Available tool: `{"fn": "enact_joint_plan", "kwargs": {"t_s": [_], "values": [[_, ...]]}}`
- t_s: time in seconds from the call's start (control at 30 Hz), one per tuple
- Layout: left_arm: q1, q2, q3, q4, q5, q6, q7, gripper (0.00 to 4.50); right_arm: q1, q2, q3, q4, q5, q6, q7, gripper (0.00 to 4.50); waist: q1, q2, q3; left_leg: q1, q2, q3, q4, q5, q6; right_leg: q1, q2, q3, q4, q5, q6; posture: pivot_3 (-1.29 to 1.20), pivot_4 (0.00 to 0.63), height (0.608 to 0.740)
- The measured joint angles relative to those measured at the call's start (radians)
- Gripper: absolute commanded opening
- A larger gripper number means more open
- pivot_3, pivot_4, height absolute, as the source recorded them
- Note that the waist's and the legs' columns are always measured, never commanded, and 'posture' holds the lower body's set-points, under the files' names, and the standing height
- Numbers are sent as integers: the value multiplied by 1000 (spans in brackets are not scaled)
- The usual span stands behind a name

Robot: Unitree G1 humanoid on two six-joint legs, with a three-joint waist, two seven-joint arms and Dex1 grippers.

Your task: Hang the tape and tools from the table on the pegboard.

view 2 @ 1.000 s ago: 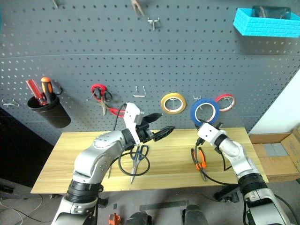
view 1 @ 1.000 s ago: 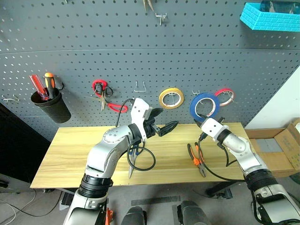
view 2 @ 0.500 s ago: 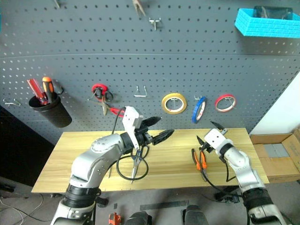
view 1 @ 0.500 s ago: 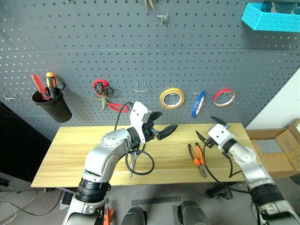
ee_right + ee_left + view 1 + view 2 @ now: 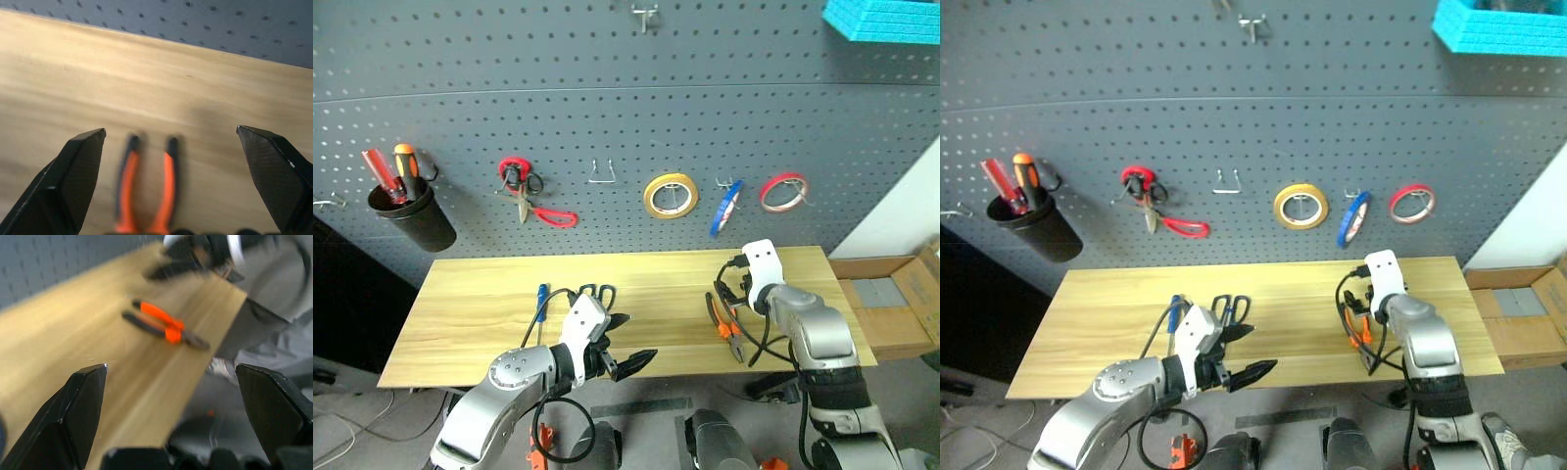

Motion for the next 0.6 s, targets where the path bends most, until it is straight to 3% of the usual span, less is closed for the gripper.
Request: {"fn": "enact_joint_plan", "kwargs": {"t_s": [0.17, 0.37, 0.6], "values": [[16, 23, -35, -35, 41, -26, 3, 4500, -62, 49, -51, 35, 28, 200, -54, 4467, 8, 1, 19, -4, -1, -1, -1, -1, 2, -3, -1, 1, -2, 0, 0, -2, 271, 740], [27, 17, -35, -96, 40, -20, 41, 4500, -16, 7, -24, -53, 37, 392, -71, 4467, 5, 2, 28, -15, 0, -1, -1, -1, 2, -17, -1, 1, 0, 0, 0, 17, 275, 740], [47, 5, -37, -107, 39, -18, 66, 4500, 12, 54, -8, -86, 42, 444, -102, 4467, -2, -1, 34, -15, 0, -1, -1, -1, 2, -17, -1, 1, 1, 0, 0, 20, 280, 740]]}}
